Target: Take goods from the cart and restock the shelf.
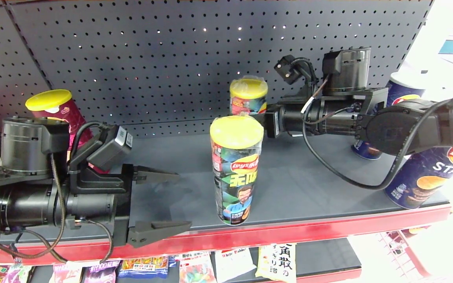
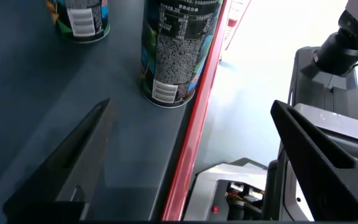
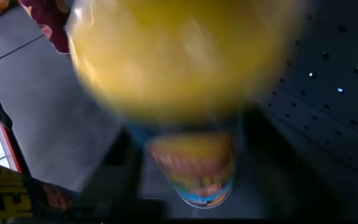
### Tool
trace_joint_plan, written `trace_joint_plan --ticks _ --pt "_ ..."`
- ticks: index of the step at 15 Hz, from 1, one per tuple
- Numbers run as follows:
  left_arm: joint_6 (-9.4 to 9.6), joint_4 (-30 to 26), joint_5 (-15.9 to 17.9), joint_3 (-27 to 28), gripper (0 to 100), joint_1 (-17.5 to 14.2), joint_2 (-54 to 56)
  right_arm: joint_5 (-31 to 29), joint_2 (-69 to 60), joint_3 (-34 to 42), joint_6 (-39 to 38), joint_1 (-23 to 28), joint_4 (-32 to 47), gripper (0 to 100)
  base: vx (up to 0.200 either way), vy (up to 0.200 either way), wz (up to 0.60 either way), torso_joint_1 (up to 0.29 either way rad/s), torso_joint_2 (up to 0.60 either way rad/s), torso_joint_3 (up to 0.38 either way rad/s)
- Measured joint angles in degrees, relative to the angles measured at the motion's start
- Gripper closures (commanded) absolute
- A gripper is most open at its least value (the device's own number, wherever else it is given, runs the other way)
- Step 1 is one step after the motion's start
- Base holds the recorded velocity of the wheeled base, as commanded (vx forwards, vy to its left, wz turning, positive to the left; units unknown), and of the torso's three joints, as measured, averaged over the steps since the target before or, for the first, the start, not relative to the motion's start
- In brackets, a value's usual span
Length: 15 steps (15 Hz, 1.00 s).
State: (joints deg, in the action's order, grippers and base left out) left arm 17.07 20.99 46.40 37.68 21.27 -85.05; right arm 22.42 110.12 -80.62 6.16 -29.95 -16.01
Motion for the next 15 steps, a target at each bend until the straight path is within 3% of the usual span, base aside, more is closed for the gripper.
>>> trace_joint_plan --ticks 7,13,15 --pt "0.12 0.00 -0.11 -0.04 0 -0.02 0.00 -4.06 -2.16 1.87 -0.48 -0.20 0.33 0 0.000 0.000 0.00 0.000 0.00 0.000" --pt "0.52 0.09 -1.34 -0.37 0 -1.65 -1.39 -8.72 -11.72 14.60 -1.07 0.55 0.66 0 0.000 0.000 0.00 0.000 0.00 0.000" --pt "1.62 0.49 -1.35 0.32 0 -1.77 -2.93 -9.95 -15.82 20.11 -1.34 0.85 0.63 0 0.000 0.000 0.00 0.000 0.00 0.000"
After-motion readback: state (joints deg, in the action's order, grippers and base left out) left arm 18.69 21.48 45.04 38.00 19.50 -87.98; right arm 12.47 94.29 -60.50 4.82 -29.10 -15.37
